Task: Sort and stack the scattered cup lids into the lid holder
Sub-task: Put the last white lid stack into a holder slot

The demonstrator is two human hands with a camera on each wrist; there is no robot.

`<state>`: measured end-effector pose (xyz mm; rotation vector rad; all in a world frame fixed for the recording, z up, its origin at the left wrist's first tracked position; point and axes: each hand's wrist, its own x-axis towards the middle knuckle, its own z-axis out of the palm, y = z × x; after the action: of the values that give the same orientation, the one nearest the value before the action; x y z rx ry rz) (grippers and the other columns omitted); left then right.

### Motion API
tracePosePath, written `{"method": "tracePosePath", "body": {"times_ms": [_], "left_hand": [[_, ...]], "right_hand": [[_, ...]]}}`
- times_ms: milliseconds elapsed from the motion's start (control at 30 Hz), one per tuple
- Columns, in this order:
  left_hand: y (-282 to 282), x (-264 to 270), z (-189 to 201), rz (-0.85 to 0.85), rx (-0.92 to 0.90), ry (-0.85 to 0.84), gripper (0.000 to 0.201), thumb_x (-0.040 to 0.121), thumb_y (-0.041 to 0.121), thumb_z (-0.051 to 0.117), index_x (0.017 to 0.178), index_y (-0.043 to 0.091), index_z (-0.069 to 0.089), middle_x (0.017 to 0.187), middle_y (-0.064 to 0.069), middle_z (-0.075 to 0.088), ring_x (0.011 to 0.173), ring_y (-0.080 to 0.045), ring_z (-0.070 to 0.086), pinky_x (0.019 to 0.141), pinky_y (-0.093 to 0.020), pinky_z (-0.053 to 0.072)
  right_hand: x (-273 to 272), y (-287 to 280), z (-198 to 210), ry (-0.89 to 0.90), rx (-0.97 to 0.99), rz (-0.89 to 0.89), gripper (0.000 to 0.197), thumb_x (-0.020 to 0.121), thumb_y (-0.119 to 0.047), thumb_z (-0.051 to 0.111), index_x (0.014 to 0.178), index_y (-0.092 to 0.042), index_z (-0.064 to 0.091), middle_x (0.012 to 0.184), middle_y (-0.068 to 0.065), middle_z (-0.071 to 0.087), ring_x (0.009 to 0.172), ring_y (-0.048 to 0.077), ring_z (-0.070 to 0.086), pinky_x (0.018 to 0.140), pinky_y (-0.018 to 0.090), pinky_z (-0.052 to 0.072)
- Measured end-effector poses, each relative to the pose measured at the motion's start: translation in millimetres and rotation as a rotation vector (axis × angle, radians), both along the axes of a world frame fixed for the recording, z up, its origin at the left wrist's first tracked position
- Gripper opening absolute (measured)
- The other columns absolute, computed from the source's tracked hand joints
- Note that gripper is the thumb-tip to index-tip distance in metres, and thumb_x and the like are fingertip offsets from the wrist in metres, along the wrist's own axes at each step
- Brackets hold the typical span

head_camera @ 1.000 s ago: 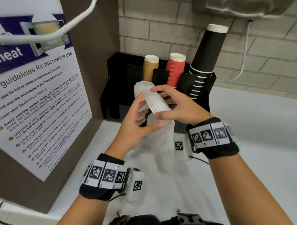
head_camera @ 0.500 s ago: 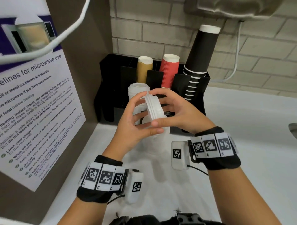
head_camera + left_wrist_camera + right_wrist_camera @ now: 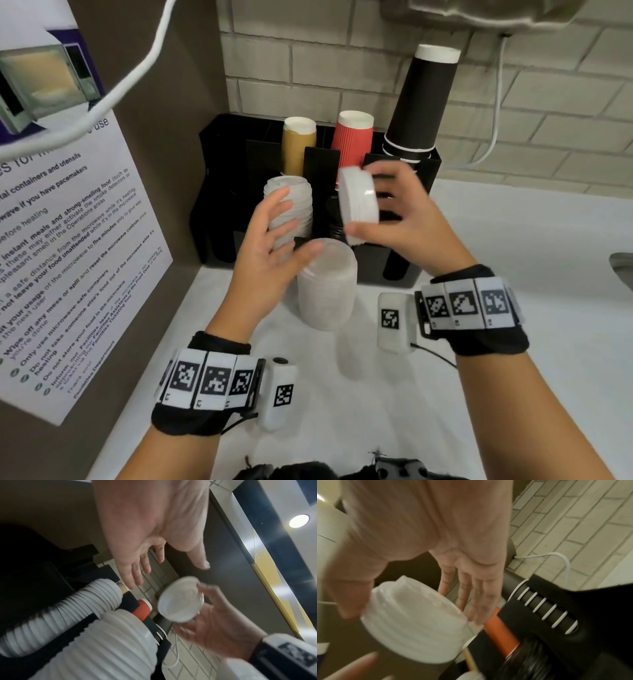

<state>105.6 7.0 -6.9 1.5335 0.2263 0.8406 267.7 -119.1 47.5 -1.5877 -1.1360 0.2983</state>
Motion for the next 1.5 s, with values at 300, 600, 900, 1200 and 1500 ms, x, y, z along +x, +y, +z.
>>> {"method": "tracePosePath", "body": {"times_ms": [300,600,900,1200,1500], "left_hand": [[16,-8,-10,0.192,0.069,0.059,0.035,0.090,0.002,0.063,0.113,0.028,0.058,0.132,-0.007,0.053,0.109,-0.009,0.060,0.084,-0.011,0.047],[15,-8,-15,0.199,0.065,0.077,0.035,0.090,0.001,0.063,0.108,0.030,0.061,0.128,-0.007,0.054,0.106,-0.010,0.060,0.082,-0.012,0.048],[17,-11,-16,0.205,0.065,0.070,0.035,0.089,0.000,0.063,0.107,0.031,0.061,0.127,-0.004,0.054,0.101,-0.002,0.061,0.080,-0.010,0.048],[18,-11,-18,0.221,0.059,0.079,0.034,0.089,0.001,0.063,0.106,0.030,0.061,0.127,-0.002,0.055,0.100,-0.001,0.061,0.080,-0.009,0.047],[22,-13,-20,0.249,0.020,0.109,0.033,0.091,0.002,0.062,0.104,0.032,0.061,0.127,-0.002,0.057,0.091,0.009,0.059,0.076,-0.005,0.044]], "right_hand": [[96,-6,-30,-0.328,-0.386,-0.290,0.067,0.064,-0.018,0.085,0.109,-0.021,0.036,0.117,0.000,0.049,0.105,0.025,0.052,0.079,0.033,0.044],[103,18,-53,-0.920,-1.074,-0.222,0.069,0.059,-0.034,0.080,0.113,-0.019,0.041,0.114,-0.001,0.043,0.102,0.025,0.048,0.087,0.045,0.030],[97,26,-78,-1.112,-1.275,-0.223,0.074,0.058,-0.050,0.072,0.124,-0.029,0.047,0.119,-0.006,0.053,0.113,0.021,0.046,0.095,0.056,0.027],[75,17,-43,-0.916,-1.179,-0.274,0.026,0.078,-0.033,0.064,0.103,-0.029,0.063,0.111,-0.002,0.054,0.116,0.024,0.040,0.100,0.055,0.025],[-6,29,-34,-0.354,-0.457,0.032,0.055,0.067,-0.050,0.079,0.102,-0.026,0.043,0.106,-0.005,0.048,0.094,0.011,0.048,0.078,0.021,0.041]]}}
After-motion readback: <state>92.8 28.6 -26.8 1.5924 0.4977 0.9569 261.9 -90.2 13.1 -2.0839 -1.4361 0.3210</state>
